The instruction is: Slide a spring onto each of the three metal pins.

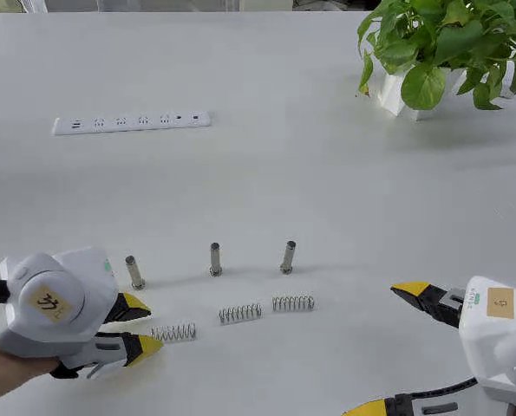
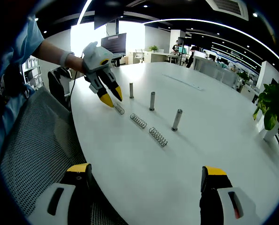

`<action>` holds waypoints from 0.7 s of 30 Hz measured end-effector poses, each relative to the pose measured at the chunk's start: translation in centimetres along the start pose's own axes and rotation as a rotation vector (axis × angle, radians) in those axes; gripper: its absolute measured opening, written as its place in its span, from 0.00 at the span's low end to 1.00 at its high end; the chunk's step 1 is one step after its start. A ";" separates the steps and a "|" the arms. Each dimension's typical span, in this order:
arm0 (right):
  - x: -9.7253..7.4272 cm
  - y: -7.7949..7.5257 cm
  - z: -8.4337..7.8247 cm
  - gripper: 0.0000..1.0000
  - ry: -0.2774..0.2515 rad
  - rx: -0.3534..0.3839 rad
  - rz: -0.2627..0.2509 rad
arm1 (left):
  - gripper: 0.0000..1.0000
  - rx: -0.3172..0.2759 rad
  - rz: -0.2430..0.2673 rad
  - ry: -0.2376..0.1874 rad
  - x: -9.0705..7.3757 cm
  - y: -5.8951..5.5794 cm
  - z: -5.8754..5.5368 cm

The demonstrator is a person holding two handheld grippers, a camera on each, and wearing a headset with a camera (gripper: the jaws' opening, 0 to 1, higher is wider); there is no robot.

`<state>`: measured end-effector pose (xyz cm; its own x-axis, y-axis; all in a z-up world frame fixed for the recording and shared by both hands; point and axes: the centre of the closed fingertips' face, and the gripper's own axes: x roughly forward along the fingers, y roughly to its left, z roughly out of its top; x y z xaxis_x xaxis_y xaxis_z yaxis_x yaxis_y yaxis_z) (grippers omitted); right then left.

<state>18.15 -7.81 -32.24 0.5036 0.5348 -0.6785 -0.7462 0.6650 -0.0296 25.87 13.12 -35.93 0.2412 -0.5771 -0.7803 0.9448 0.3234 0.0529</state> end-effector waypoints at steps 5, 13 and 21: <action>-0.2 -0.2 -0.1 0.97 0.001 0.003 -0.005 | 0.15 0.025 -0.026 0.022 0.4 -0.4 0.0; -0.2 -0.3 -0.2 0.96 0.001 0.008 -0.007 | 0.10 0.065 -0.042 0.059 0.8 -0.7 -0.3; 0.3 -0.1 -0.3 0.96 0.013 0.014 0.011 | 0.08 0.028 -0.059 0.069 0.9 -0.5 -0.3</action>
<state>18.22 -7.87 -32.70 0.4899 0.5353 -0.6881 -0.7452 0.6668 -0.0119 25.50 12.66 -36.88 0.1702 -0.5407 -0.8238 0.9629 0.2689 0.0224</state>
